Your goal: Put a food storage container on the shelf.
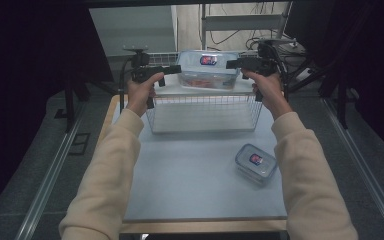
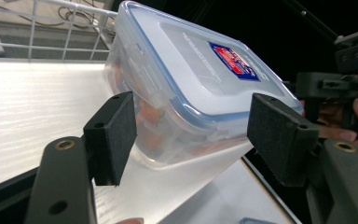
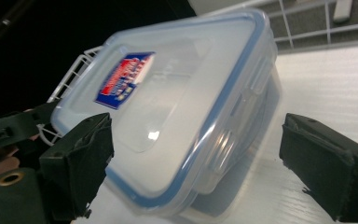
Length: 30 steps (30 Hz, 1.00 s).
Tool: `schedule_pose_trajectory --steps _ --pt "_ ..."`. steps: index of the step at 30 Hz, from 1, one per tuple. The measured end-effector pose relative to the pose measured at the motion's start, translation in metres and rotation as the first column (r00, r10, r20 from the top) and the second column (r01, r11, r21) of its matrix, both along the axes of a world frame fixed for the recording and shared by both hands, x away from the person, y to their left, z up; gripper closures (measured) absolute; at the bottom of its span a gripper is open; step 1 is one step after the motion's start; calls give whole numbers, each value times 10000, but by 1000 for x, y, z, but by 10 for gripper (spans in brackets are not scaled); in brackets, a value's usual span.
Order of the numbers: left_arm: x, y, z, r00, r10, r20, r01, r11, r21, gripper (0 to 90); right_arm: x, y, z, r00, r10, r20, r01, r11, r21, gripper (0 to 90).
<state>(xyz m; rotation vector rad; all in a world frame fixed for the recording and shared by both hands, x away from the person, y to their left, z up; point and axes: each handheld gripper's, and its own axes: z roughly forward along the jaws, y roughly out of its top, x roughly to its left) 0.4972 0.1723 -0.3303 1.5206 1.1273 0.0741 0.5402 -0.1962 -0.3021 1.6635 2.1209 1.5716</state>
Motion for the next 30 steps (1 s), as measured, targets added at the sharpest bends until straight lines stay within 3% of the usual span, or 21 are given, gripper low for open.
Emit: schedule_pose_trajectory --steps 3,11,12,15,16,18,19,20,21,22,26,30 --pt "-5 0 0 9999 3 105 -3 10000 41 332 -5 -3 2 9997 120 216 -121 9999 46 123" --pt "-25 3 2 9990 -199 392 197 9998 55 334 -32 -13 2 9943 607 880 -616 9981 72 299" --pt "-27 3 2 9988 -206 447 202 9998 87 334 -40 -15 1 9909 819 1064 -833 9965 87 375" --pt "-33 4 1 9984 -278 494 276 9996 47 333 -47 -14 -1 9877 980 1215 -982 9952 -46 444" --pt "-37 4 0 9982 -309 519 307 9995 42 333 -56 -12 -5 9812 1176 1533 -1117 9926 -467 531" --pt "-39 4 -2 9984 -285 482 287 9996 -21 333 -63 -9 -11 9730 1538 1724 -1407 9863 -859 639" --pt "-39 4 -2 9984 -285 482 287 9996 -21 333 -63 -9 -11 9730 1538 1724 -1407 9863 -859 639" --pt "-40 4 -4 9986 -309 420 311 9995 -49 332 -65 -6 -15 9687 1720 1793 -1565 9829 -973 752" --pt "-40 4 -4 9986 -309 420 311 9995 -49 332 -65 -6 -15 9687 1720 1793 -1565 9829 -973 752" --pt "-41 4 -4 9986 -303 434 304 9995 -18 332 -63 -2 -21 9648 1988 1720 -1802 9766 -1178 827" --pt "-42 3 -9 9987 -347 375 347 9994 24 330 -58 9 -31 9635 2139 1610 -1880 9687 -1619 891" --pt "-41 5 -12 9990 -319 313 318 9995 29 328 -49 15 -37 9668 2049 1529 -1777 9685 -1746 894"
